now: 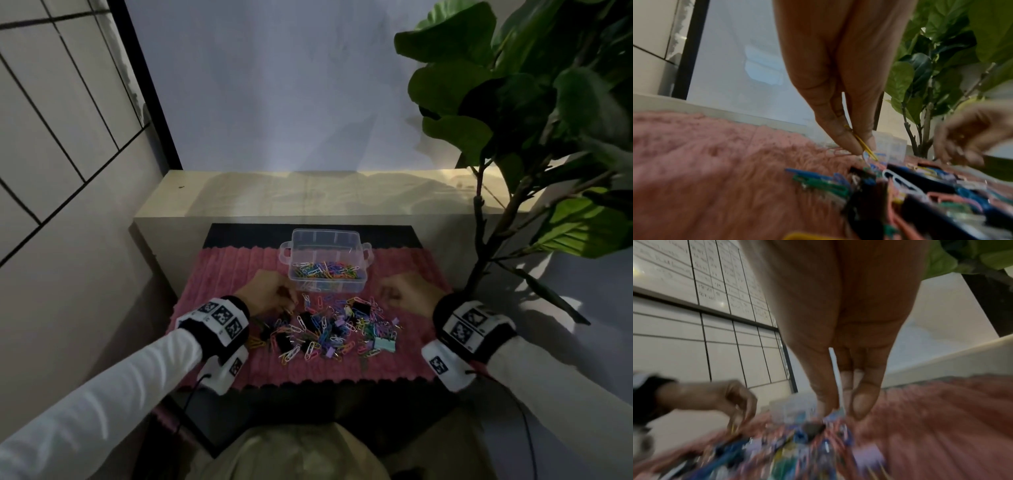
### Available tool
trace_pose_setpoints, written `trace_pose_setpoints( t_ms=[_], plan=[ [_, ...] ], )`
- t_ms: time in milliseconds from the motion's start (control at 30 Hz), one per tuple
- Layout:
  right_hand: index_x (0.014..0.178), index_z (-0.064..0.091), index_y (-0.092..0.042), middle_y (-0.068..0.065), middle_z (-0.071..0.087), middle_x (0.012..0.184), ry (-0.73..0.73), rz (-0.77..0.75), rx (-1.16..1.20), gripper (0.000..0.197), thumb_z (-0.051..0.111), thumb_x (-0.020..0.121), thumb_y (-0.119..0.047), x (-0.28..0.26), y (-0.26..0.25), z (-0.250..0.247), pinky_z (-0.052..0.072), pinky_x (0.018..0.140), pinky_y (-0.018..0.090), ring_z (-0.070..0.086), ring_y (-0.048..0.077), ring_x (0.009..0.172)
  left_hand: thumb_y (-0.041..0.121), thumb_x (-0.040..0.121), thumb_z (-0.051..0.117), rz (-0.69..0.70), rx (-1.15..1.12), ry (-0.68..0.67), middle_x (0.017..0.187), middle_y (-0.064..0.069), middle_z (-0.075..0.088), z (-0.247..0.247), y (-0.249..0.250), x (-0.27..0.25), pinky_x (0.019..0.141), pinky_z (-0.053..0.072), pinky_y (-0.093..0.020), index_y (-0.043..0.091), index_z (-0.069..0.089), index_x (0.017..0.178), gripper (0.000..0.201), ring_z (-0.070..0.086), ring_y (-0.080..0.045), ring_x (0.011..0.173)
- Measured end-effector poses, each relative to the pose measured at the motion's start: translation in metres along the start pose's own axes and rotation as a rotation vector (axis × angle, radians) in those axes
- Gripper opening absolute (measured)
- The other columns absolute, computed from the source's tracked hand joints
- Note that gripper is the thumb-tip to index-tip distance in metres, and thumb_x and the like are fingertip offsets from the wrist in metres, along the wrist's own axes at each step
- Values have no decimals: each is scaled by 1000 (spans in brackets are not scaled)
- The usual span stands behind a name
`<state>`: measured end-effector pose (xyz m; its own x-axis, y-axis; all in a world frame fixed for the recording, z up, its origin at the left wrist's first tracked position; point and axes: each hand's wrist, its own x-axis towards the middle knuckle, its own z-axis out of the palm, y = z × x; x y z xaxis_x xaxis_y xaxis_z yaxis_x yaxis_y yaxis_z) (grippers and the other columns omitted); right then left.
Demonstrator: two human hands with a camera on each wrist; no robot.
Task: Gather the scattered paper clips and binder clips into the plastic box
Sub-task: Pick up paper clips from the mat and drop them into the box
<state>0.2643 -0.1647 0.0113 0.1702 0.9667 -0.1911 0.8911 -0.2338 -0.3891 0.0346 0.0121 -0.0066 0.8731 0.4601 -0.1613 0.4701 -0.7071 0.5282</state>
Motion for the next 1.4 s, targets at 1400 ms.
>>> trace_pose_setpoints(
  t_ms=[1400],
  plan=[
    [76, 63, -2, -8, 71, 56, 75, 222, 924, 11, 65, 76, 9, 0, 6, -1, 53, 57, 13, 67, 2, 56, 6, 84, 60, -59, -34, 114, 100, 4, 68, -17, -20, -37, 79, 39, -12, 16, 67, 104, 24, 61, -1, 87]
  ],
)
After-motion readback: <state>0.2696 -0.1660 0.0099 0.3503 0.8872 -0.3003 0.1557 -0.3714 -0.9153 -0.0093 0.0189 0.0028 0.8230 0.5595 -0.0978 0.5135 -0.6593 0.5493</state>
